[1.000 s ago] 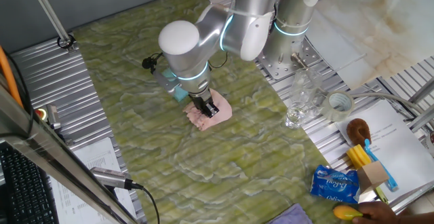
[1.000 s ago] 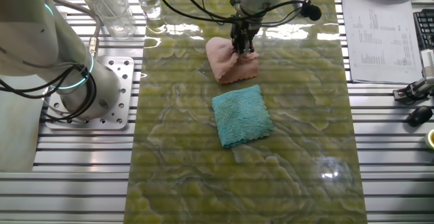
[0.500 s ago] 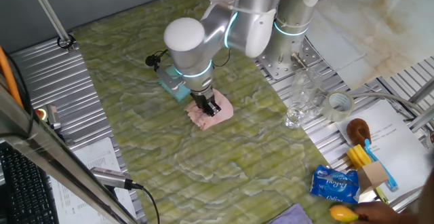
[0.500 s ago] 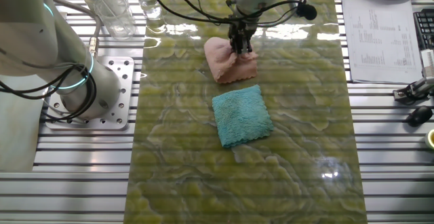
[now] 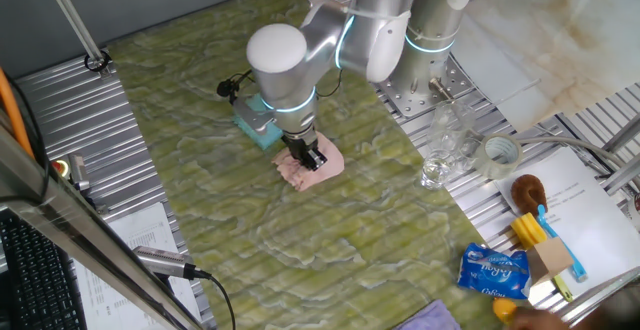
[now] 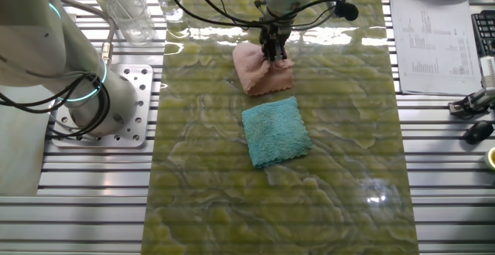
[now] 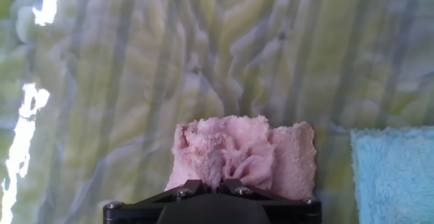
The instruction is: Clean the table with a cloth
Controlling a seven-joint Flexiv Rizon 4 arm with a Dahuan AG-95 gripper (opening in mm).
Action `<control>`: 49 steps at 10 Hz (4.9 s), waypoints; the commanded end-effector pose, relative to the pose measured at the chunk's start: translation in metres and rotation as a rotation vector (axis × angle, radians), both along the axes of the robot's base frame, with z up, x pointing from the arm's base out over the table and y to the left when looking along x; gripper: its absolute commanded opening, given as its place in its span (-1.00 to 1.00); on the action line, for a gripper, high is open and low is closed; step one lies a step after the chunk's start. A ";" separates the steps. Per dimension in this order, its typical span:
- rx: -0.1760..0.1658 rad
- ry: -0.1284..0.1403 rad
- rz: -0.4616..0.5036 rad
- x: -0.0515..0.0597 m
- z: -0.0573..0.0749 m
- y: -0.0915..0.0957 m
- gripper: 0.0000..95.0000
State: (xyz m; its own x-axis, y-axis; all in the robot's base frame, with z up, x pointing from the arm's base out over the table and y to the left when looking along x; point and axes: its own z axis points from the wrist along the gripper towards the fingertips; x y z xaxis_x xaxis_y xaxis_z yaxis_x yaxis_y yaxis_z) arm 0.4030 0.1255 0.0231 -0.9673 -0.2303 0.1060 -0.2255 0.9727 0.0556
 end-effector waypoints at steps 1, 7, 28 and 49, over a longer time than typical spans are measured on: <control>0.009 -0.012 -0.002 -0.009 -0.004 0.000 -1.00; 0.015 -0.006 -0.075 -0.027 0.004 0.032 -1.00; 0.147 -0.019 -0.208 -0.042 0.057 0.072 -1.00; 0.110 -0.053 -0.160 -0.060 0.072 0.163 -1.00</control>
State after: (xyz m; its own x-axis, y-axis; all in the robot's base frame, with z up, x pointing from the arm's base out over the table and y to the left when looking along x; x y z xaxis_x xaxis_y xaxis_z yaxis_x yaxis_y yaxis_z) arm 0.3439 0.2825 0.0969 -0.9834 -0.1773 0.0397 -0.1726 0.9799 0.1000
